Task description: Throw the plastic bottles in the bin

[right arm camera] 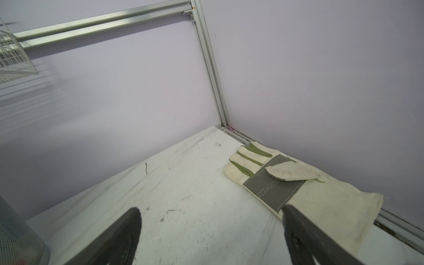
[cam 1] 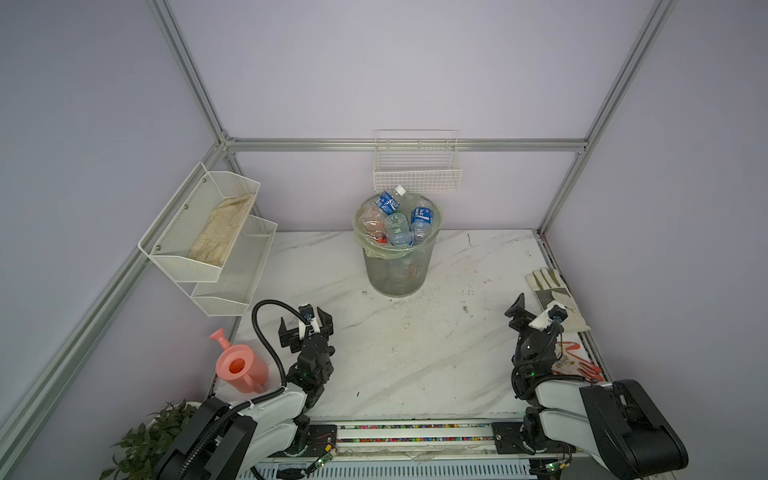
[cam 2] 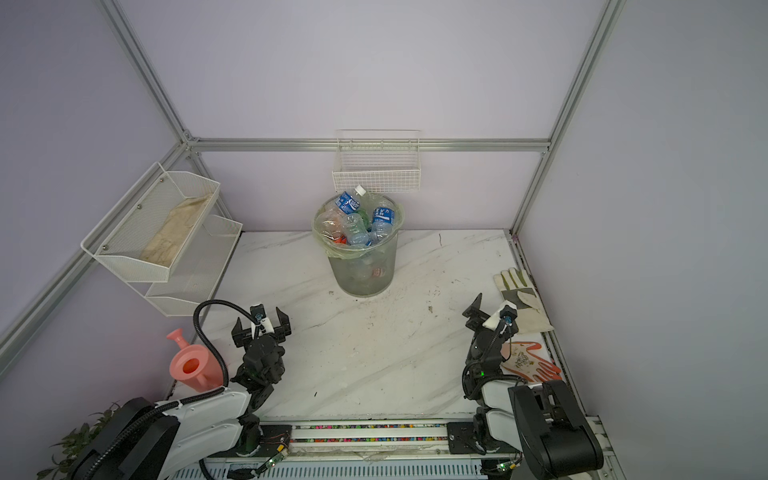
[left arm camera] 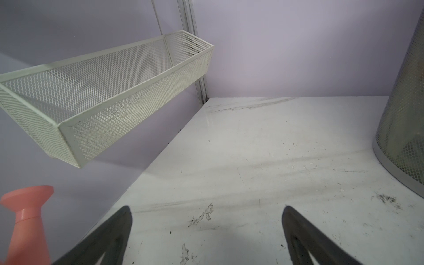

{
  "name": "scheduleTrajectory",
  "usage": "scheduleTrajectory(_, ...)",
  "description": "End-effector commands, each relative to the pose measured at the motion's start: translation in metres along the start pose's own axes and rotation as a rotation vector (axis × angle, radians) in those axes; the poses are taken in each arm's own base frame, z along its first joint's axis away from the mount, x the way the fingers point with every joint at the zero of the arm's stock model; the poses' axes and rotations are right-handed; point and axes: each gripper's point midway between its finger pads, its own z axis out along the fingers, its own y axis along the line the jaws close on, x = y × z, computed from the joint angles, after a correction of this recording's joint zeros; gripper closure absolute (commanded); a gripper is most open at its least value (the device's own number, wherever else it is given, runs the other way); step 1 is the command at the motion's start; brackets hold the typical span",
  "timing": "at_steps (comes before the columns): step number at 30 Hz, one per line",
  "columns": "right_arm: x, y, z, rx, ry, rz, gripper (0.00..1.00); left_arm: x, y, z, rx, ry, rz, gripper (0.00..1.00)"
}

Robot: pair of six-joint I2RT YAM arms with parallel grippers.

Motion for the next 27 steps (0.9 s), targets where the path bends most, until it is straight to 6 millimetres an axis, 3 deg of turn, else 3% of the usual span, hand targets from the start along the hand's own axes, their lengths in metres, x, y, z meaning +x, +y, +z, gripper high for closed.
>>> scheduleTrajectory(1, -0.026, 0.003, 0.007, -0.006, -0.112, 0.104, 0.03, -0.02, 0.002, 0.004, -0.012, -0.064, -0.072, 0.0)
scheduleTrajectory(17, -0.021, -0.033, 0.018, 0.122, -0.155, 0.197, 0.03, -0.026, -0.002, 0.019, -0.023, -0.121, -0.1, 0.0)
scheduleTrajectory(23, -0.006, -0.042, 0.029, 0.162, -0.165, 0.192, 0.03, -0.027, -0.005, 0.023, -0.01, -0.126, -0.098, 0.0)
scheduleTrajectory(27, -0.008, -0.037, 0.03, 0.123, -0.158, 0.172, 0.03, -0.026, -0.004, 0.022, 0.001, -0.13, -0.112, 0.0)
